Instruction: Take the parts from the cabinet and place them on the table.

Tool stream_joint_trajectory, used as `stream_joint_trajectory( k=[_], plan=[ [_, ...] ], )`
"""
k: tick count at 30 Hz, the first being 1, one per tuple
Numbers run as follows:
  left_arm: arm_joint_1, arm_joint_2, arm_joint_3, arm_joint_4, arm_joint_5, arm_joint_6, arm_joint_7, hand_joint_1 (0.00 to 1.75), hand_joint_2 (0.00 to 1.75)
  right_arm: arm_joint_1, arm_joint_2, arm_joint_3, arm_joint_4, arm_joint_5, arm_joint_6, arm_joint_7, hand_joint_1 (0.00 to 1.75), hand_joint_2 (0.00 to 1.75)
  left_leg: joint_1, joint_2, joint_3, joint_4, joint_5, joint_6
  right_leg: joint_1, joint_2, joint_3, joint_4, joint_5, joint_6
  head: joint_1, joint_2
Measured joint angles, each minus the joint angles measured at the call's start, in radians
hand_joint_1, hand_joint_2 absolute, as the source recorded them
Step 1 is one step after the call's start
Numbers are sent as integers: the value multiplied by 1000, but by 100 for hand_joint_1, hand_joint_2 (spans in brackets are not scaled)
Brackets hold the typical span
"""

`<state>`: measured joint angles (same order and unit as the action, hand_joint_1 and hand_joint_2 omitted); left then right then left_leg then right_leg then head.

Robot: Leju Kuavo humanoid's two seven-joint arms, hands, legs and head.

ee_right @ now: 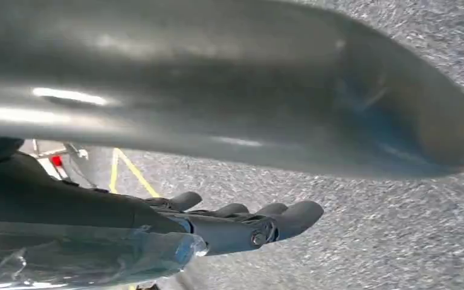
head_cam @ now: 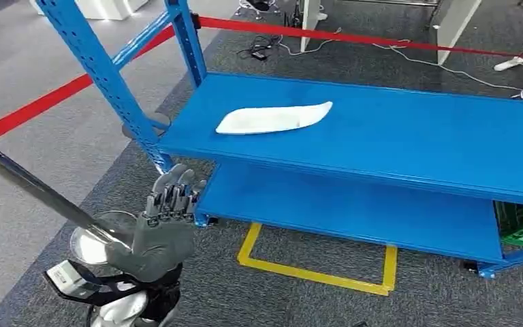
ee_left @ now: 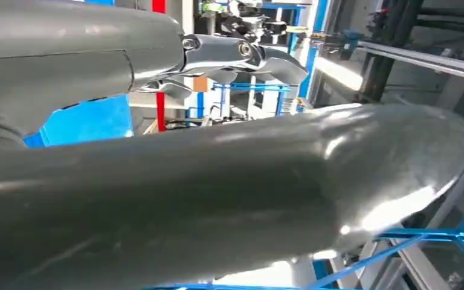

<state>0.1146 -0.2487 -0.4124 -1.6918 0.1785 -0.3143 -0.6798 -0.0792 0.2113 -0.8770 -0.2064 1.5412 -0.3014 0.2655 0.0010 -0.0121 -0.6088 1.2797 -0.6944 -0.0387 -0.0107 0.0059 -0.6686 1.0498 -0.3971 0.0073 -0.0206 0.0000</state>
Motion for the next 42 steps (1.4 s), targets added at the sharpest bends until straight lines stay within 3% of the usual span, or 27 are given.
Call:
stream_joint_trajectory(
  k=[1,2,4,5,6,9,10,12,14,15,16,17,19,20,22,24,26,27,29,30,31,32,34,35,36,40,42],
  plan=[
    [0,0,0,0,-4,1,0,0,0,1,0,0,0,0,0,0,0,0,0,0,-13,-12,26,2,1,2,5,0,-3,0,0,0],
    [0,0,1,0,-5,1,0,0,0,2,0,0,0,0,0,0,0,0,-1,0,-8,-53,72,6,1,4,11,0,-7,0,0,0],
    [0,0,1,0,-8,3,0,0,0,1,0,0,0,0,1,-1,0,0,-3,1,36,-201,194,18,1,7,23,-1,-10,5,0,0],
    [0,0,1,0,-10,5,0,0,0,1,0,0,0,0,1,-3,0,0,-5,3,45,-251,217,23,3,7,27,0,-11,9,0,0],
    [0,0,0,0,-14,6,0,0,0,0,0,0,0,0,3,-3,0,0,-7,3,48,-270,181,23,6,10,24,3,-12,17,-2,0],
    [2,-3,1,0,-15,8,0,0,0,1,0,0,0,-1,4,-5,0,0,-8,0,47,-270,212,37,5,6,28,-8,-11,37,1,0],
    [2,-3,1,0,-16,9,0,0,0,0,0,0,0,-1,4,-5,0,0,1,2,52,-277,224,44,4,5,21,-1,-14,42,-3,0],
    [2,-3,0,0,-17,10,0,0,0,0,0,0,0,-1,3,-4,0,0,2,3,51,-277,227,50,4,2,-9,82,-79,52,12,0],
    [2,-3,0,0,-22,15,0,0,0,1,0,0,0,-1,3,-2,0,0,1,4,49,-276,227,52,2,2,-77,247,-158,58,12,0],
    [2,-3,0,2,-25,16,0,0,0,2,0,0,0,-1,3,-2,0,0,1,4,49,-276,227,52,2,2,-97,297,-172,59,12,0],
    [2,-3,0,2,-26,16,0,0,0,3,0,0,0,-2,3,-2,0,0,1,4,50,-276,227,52,1,2,-93,292,-161,60,12,0],
    [2,-3,0,3,-26,17,0,0,0,3,0,0,0,-2,2,-2,0,0,2,3,51,-276,227,52,0,2,-67,248,-132,60,12,0],
    [1,-3,-1,3,-26,18,0,0,0,1,0,0,0,-2,0,-3,0,0,4,2,56,-275,223,46,-2,1,29,70,-53,62,12,0],
    [1,-3,-2,3,-25,20,0,0,0,-1,0,0,0,-2,-2,-3,0,0,2,2,58,-274,220,40,-5,0,62,3,-52,64,14,0],
    [0,-1,-2,3,-21,28,0,0,0,-3,1,0,0,-2,-3,-5,0,0,-5,0,55,-272,220,29,-2,7,67,-2,-50,41,10,0],
    [-1,0,-2,3,-15,33,0,0,0,-2,1,0,0,-2,-4,-4,0,0,-2,0,56,-279,225,20,4,8,64,-2,-49,29,10,0],
    [-2,0,-3,3,-14,31,0,0,0,-2,1,0,0,-2,-4,-4,0,0,-1,2,49,-261,204,8,-4,6,67,-7,-46,15,8,0],
    [-2,0,-3,3,-17,31,0,0,0,-4,1,0,0,-2,-5,-4,0,0,-1,2,25,-211,172,4,-4,6,66,-7,-46,10,-1,0],
    [-2,0,-4,3,-26,34,0,0,0,-3,1,0,0,-2,-8,-4,0,0,0,2,-64,-37,94,-1,-3,3,64,-7,-47,7,-1,0],
    [-2,1,-4,3,-26,37,0,0,0,-3,1,0,0,-2,-9,-4,0,0,0,2,-97,23,80,-1,-3,3,63,-7,-47,7,-2,0],
    [-2,2,-5,3,-26,40,0,0,0,-2,1,0,0,-2,-10,-4,0,0,0,2,-109,36,90,1,-3,3,64,-7,-47,7,-1,0],
    [-2,2,-5,3,-26,40,0,0,0,-3,1,0,0,-2,-10,-4,0,0,0,2,-100,10,121,3,-3,3,64,-7,-47,7,-2,0],
    [-3,2,-6,3,-26,40,0,0,0,-3,1,0,0,-2,-10,-4,0,0,0,2,-28,-144,215,11,-3,5,68,-7,-48,8,-2,0],
    [-3,2,-7,3,-28,41,0,0,0,-3,1,0,0,-2,-10,-3,0,0,0,4,13,-224,246,15,-3,7,69,-7,-49,12,-2,0],
    [-4,3,-9,3,-29,42,0,0,0,-3,1,0,0,-2,-10,-3,0,0,-2,5,33,-271,237,17,6,8,65,0,-52,21,-3,0],
    [-4,3,-13,7,-54,64,0,0,0,-3,1,0,0,-3,-10,-3,0,0,0,1,26,-276,244,39,1,7,69,-17,-44,45,-1,0],
    [-5,3,-15,7,-56,59,0,0,0,-4,1,0,0,-2,-10,-5,0,0,4,2,30,-278,243,51,1,2,44,35,-83,54,9,0]
  ],
)
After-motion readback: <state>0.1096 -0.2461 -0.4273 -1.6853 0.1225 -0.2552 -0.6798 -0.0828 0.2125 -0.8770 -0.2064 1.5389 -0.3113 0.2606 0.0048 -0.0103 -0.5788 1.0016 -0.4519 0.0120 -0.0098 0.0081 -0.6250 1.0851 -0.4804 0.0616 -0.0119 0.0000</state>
